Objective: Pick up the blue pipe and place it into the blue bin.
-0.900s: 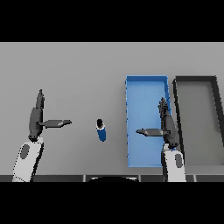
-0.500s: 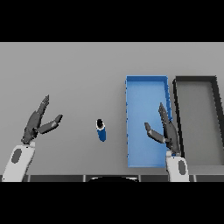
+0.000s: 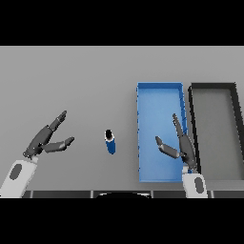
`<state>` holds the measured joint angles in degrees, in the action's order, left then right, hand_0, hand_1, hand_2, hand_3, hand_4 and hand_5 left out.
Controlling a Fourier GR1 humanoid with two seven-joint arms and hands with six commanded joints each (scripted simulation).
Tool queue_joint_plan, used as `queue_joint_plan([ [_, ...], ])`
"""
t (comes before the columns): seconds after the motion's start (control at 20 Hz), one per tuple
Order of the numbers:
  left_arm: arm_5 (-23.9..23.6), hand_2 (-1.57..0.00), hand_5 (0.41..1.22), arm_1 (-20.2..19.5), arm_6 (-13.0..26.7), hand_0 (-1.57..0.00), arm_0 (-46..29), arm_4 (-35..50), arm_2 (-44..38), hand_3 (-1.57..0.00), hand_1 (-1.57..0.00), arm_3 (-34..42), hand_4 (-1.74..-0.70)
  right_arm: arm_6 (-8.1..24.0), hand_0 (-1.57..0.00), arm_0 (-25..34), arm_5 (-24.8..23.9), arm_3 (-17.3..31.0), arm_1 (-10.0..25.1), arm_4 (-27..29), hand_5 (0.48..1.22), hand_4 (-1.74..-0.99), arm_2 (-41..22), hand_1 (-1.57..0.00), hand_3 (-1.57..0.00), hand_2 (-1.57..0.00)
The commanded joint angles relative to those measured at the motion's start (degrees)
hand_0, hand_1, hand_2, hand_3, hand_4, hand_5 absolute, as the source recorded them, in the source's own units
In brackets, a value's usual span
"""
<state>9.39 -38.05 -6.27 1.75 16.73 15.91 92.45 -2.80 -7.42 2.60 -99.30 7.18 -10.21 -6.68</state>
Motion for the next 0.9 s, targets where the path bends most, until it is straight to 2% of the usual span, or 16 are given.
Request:
queue_joint_plan([
  [0.0, 1.36, 0.0, 0.567, -0.63, -0.65, 0.0, -0.74, -0.22, 0.72, 0.0, 0.0, 0.74, -1.1, -0.8, 0.0, -0.5, 0.65, 0.04, 0.27, 0.28, 0.605, -1.193, -0.14, 0.0, 0.0, 0.0],
  [0.2, 4.49, 0.0, 0.503, 0.52, 0.63, 0.0, -2.14, -1.7, 5.68, 0.0, 0.0, 4.32, -1.14, -0.84, 0.0, 0.33, 1.04, 0.96, 0.02, 0.52, 0.611, -1.208, -0.27, 0.0, 0.0, 0.0],
  [0.25, 5.02, 0.0, 0.497, 0.97, -0.13, 0.0, -2.47, -2.13, 6.74, 0.0, 0.0, 5.33, -1.16, -1.03, 0.0, 0.14, 0.82, 0.08, -0.12, 0.22, 0.612, -1.208, -0.58, 0.0, 0.0, 0.0],
  [0.45, 2.74, 0.0, 0.469, 4.64, 1.73, 0.0, -2.24, -7.17, 11.08, 0.0, 0.0, 6.68, -1.18, -0.73, 0.0, -0.88, 0.54, -0.6, -0.48, -0.02, 0.618, -1.221, -0.8, 0.0, 0.0, 0.0],
  [0.55, 1.82, 0.0, 0.464, 7.23, 1.97, 0.0, -1.11, -9.21, 12.48, 0.0, 0.0, 4.68, -1.19, -0.78, 0.0, -1.72, 0.46, -1.62, -0.75, -0.05, 0.62, -1.223, -1.1, 0.0, 0.0, 0.0],
  [0.6, 1.66, 0.0, 0.463, 8.63, 2.47, 0.0, -0.06, -9.79, 13.0, 0.0, 0.0, 3.28, -1.19, 0.38, 0.0, -1.21, 0.27, -2.07, -0.96, 0.0, 0.621, -1.228, -1.11, 0.0, 0.0, 0.0],
  [0.8, 1.68, 0.0, 0.467, 13.93, 3.88, 0.0, 3.06, -10.94, 14.71, 0.0, 0.0, -2.46, -1.2, 0.16, 0.0, -2.46, 0.5, -2.44, -0.63, -0.03, 0.621, -1.229, -1.07, 0.0, 0.0, 0.0],
  [0.85, 2.18, 0.0, 0.467, 14.83, 3.09, 0.0, 3.13, -10.34, 14.71, 0.0, 0.0, -3.43, -1.19, -0.78, 0.0, -2.86, 0.66, -2.29, -0.45, 0.17, 0.618, -1.223, -0.89, 0.0, 0.0, 0.0],
])
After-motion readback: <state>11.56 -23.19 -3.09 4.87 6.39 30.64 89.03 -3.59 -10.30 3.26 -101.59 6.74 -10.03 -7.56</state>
